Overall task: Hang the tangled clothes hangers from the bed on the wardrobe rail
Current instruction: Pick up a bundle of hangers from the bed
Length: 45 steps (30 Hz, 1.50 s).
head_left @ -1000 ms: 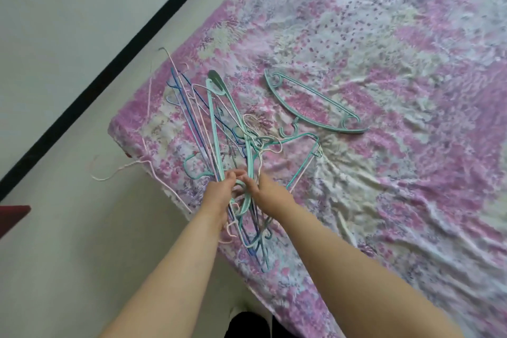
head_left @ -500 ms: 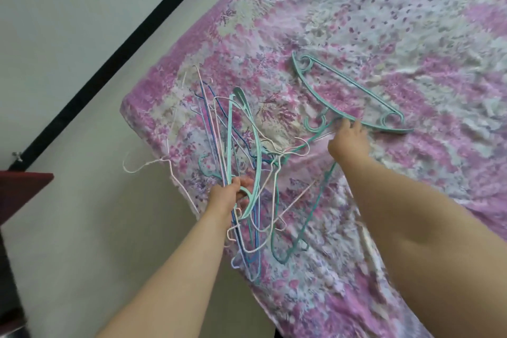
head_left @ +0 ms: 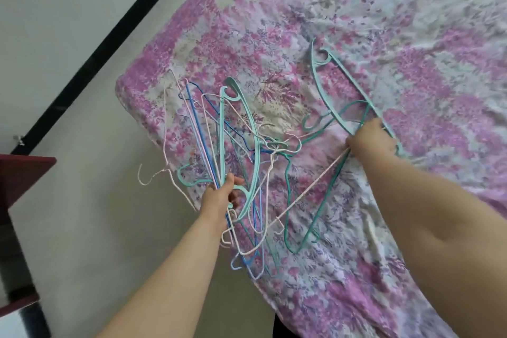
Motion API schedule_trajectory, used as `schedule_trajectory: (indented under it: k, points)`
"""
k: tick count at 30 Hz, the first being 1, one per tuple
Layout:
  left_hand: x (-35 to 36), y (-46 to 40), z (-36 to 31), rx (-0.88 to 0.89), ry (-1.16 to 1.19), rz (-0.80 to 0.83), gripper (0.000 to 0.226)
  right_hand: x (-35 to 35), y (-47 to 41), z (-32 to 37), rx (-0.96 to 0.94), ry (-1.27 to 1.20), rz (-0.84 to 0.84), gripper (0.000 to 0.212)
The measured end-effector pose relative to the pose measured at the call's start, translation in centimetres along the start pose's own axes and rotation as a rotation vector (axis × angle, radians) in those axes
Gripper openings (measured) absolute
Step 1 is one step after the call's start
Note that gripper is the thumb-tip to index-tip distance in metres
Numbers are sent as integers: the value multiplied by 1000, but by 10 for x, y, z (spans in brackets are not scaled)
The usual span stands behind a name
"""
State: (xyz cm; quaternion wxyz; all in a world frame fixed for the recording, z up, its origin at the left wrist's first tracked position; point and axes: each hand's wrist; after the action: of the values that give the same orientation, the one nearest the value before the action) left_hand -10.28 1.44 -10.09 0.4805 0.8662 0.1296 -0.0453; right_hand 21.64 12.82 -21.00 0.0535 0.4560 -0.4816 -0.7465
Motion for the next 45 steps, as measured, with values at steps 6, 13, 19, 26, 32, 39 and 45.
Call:
schedule_trajectory:
  k: [6,13,19,26,32,39,45]
  points:
    - [-17,13,13,26,-90,-139,67,10,23,7,107,-490,73,57]
    - [-26,37,10,16,-169,-293,72,18,63,4,-73,-1042,303,20]
    - [-53,70,11,-27,-43,-257,52,-3,143,20,-217,-1221,384,15]
    - [-101,132,0,56,42,-210,44,-31,256,56,-399,-1219,438,19]
    - [-172,200,-2,168,71,-208,45,-42,347,90,-463,-1105,412,24]
    - [-250,269,22,339,151,-304,29,-26,464,160,-661,-926,566,12]
    - [-306,336,62,404,207,-394,25,33,577,211,-880,-703,476,13]
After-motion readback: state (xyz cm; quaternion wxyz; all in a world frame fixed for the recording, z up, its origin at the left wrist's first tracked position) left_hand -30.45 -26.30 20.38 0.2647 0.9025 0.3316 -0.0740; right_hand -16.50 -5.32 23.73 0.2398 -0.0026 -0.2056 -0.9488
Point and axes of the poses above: each hand's wrist, its own y-axis away from the middle knuckle, its own x-axis out of the palm, z = x × y, and after that the axes turned 10 degrees about z, right-handed
